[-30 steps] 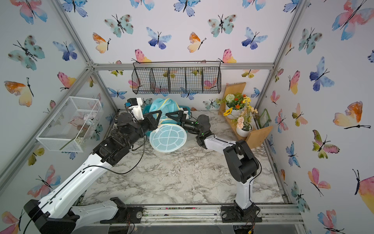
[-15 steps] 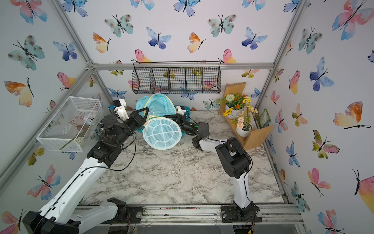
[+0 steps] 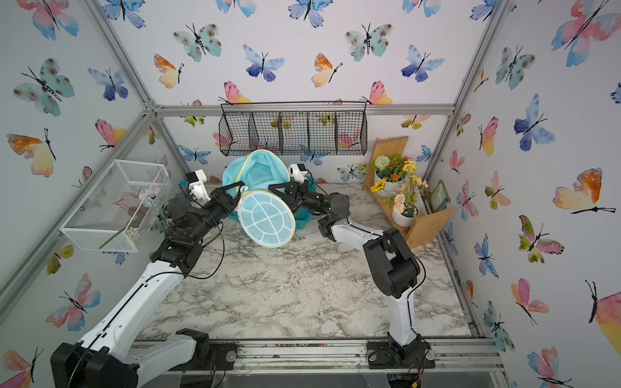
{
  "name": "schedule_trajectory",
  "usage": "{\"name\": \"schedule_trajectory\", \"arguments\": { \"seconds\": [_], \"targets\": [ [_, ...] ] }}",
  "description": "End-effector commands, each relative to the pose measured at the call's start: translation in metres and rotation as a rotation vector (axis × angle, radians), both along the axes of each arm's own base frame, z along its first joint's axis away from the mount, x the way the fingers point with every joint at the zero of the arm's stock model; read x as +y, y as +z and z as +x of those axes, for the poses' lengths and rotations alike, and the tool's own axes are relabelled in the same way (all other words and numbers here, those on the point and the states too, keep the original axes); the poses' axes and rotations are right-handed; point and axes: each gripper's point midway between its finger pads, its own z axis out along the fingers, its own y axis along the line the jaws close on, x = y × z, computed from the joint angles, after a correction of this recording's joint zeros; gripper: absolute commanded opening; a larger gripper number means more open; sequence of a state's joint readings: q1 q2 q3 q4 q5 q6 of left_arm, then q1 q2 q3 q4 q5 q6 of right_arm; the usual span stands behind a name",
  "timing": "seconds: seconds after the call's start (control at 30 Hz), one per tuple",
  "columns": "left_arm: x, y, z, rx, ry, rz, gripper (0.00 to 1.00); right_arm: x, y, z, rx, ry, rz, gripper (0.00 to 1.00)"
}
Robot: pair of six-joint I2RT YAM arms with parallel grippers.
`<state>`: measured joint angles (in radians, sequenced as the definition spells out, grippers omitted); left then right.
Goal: Turn the laundry bag inside out
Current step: Turn over the laundry bag.
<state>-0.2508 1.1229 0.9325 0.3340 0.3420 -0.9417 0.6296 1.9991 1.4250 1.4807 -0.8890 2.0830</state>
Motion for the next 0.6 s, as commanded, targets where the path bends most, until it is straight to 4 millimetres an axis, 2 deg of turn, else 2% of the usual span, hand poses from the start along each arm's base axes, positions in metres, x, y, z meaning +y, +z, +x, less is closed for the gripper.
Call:
{"name": "schedule_trajectory", "arguments": {
  "seconds": [0.0,0.13,0.23,0.33,0.4,0.5,0.57],
  "targets": [
    [-0.029,-0.118,-0.019,0.302,-0.229,0.136,0.00,-0.060,0.105,-0.054,-0.219,0.051,0.334,0.03],
    [-0.019,-0.140,-0.013,0.328,-0.227,0.111,0.00,-0.063,0.111,-0.059,-0.215,0.073,0.333,0.03],
    [-0.010,-0.144,-0.001,0.330,-0.227,0.098,0.00,-0.067,0.111,-0.067,-0.214,0.081,0.316,0.03],
    [-0.006,-0.137,0.011,0.314,-0.239,0.095,0.00,-0.073,0.114,-0.072,-0.225,0.079,0.312,0.03],
    [-0.007,-0.130,0.014,0.295,-0.261,0.100,0.05,-0.078,0.118,-0.071,-0.237,0.068,0.319,0.03],
    [-0.014,-0.122,0.008,0.274,-0.318,0.095,0.06,-0.085,0.119,-0.062,-0.235,0.033,0.327,0.03],
    [-0.017,-0.118,-0.002,0.261,-0.354,0.084,0.00,-0.089,0.117,-0.056,-0.229,0.018,0.320,0.03]
  ]
}}
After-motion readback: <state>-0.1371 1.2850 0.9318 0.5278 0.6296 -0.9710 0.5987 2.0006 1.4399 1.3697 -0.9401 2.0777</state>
